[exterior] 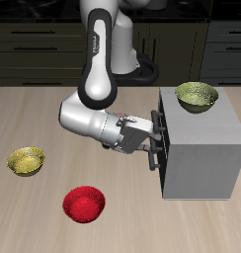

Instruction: Open the middle drawer of the white cabinet

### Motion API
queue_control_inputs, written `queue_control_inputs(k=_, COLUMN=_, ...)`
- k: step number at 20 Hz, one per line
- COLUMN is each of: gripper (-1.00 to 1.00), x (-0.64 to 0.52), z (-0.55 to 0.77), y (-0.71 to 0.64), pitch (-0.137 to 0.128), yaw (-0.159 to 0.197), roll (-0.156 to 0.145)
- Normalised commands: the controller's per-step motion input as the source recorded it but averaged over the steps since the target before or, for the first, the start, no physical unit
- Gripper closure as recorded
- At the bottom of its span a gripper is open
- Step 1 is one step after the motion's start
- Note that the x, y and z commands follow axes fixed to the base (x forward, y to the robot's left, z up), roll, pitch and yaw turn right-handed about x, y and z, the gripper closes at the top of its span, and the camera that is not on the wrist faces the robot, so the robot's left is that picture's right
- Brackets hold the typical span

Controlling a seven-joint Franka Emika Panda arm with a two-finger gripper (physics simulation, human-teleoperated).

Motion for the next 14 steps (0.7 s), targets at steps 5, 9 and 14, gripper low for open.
queue_control_inputs(k=5, gripper=1.0, x=-0.05, z=-0.02, y=0.03, pitch=0.008, yaw=0.005, roll=0.012)
queue_control_inputs(k=9, gripper=1.0, x=-0.06, z=0.02, y=-0.02, pitch=-0.005, yaw=-0.006, roll=0.01)
queue_control_inputs(k=14, gripper=1.0, x=-0.1, z=0.02, y=0.02, pitch=-0.004, yaw=-0.002, roll=0.007)
